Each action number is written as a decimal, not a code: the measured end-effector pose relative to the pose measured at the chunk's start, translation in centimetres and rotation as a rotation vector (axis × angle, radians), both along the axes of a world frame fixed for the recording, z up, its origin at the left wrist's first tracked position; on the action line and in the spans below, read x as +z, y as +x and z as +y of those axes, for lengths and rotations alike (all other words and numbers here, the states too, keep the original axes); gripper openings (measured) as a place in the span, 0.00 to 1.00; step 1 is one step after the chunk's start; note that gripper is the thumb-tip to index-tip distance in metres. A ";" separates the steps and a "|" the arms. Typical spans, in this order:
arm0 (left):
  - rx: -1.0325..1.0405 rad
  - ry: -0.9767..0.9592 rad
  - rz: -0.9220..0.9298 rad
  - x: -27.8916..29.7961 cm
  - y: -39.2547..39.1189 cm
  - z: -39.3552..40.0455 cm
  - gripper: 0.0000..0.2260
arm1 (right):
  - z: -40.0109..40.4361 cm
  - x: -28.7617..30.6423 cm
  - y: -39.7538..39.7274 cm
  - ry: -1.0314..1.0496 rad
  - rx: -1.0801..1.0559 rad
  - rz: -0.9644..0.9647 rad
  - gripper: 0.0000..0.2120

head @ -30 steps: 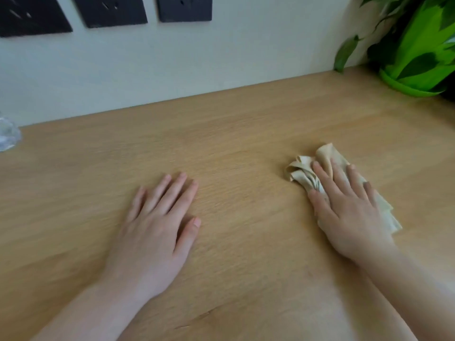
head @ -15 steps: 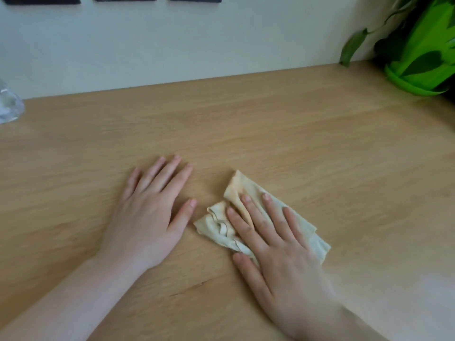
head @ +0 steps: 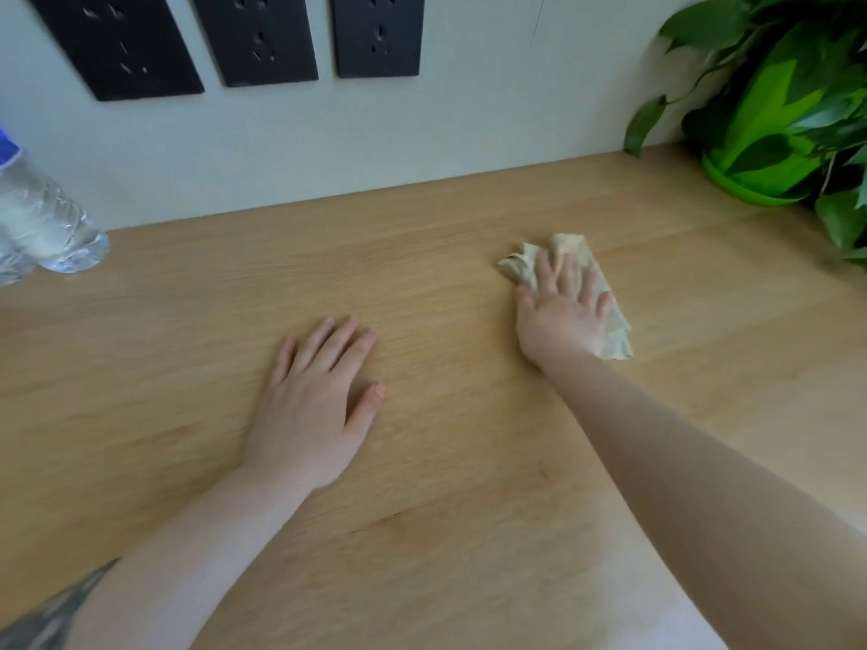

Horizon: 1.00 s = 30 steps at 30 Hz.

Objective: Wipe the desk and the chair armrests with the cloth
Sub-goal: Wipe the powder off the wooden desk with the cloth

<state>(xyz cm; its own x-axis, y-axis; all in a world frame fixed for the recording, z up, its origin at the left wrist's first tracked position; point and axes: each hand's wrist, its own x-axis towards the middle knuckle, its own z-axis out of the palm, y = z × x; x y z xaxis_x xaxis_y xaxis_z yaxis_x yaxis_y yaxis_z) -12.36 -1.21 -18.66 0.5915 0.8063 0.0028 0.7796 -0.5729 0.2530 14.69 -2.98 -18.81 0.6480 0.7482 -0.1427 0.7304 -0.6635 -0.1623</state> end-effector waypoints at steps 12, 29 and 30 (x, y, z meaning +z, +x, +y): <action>-0.001 0.024 -0.063 -0.5 -0.6 -0.3 0.24 | -17.9 0.6 -1.9 0.064 0.676 -0.034 0.26; 0.074 0.084 -0.088 -0.1 0.1 -1.4 0.20 | -12.5 0.0 -9.2 0.095 0.628 -0.021 0.27; 0.092 0.064 -0.084 0.1 0.2 -1.9 0.20 | -14.9 0.3 -9.2 0.096 0.679 -0.016 0.27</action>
<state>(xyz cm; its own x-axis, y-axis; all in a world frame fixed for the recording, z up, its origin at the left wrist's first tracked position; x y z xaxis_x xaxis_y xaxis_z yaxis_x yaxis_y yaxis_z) -12.12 -3.09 -18.57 0.5109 0.8535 0.1028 0.8071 -0.5174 0.2845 5.49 -17.88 -18.52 0.0323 0.9982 -0.0502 0.9822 -0.0410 -0.1832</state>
